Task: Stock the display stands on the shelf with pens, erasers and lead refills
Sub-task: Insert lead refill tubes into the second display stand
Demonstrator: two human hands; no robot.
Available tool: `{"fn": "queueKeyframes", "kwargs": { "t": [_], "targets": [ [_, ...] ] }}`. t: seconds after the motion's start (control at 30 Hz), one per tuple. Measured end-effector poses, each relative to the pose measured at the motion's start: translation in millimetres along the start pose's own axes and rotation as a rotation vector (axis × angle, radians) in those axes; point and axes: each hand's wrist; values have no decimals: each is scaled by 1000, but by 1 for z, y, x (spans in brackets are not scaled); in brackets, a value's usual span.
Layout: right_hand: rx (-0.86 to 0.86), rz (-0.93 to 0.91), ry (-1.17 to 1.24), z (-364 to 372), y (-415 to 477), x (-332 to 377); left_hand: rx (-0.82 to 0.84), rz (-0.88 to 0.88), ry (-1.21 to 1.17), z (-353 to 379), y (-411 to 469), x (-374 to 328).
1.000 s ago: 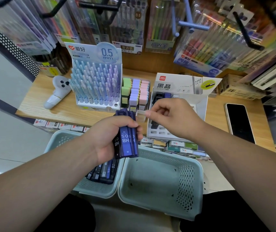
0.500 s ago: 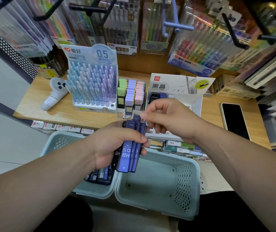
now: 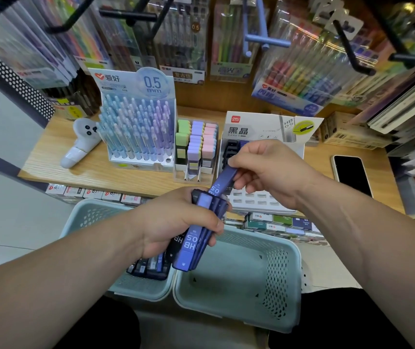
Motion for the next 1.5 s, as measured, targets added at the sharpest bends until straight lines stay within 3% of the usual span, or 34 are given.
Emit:
{"fn": "queueKeyframes", "kwargs": {
  "t": [0.23, 0.37, 0.57, 0.7, 0.83, 1.03, 1.23, 1.5],
  "targets": [
    [102, 24, 35, -14, 0, 4, -29, -43, 52, -2, 0, -1],
    [220, 42, -113, -27, -6, 8, -61, -62, 69, -4, 0, -2],
    [600, 145, -471, -31, -13, 5, -111, -69, 136, 1, 2, 2],
    [668, 154, -513, -23, -15, 0, -142, -76, 136, 3, 4, 1],
    [553, 120, -465, -27, -14, 0, -178, -69, 69, 0, 5, 1],
    [204, 51, -378, -39, -3, -14, -278, -95, -11, -5, 7, 2],
    [-137, -70, -628, -40, 12, -34, -313, -99, -78, -5, 9, 0],
    [-184, -193, -863, -45, 15, -40, -355, -106, -133, -9, 8, 0]
  ]
}}
Point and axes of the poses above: each hand's wrist, its own y-axis towards the middle knuckle, its own z-axis out of the palm, x = y × z, and after that the axes turned 6 degrees about x, right-handed
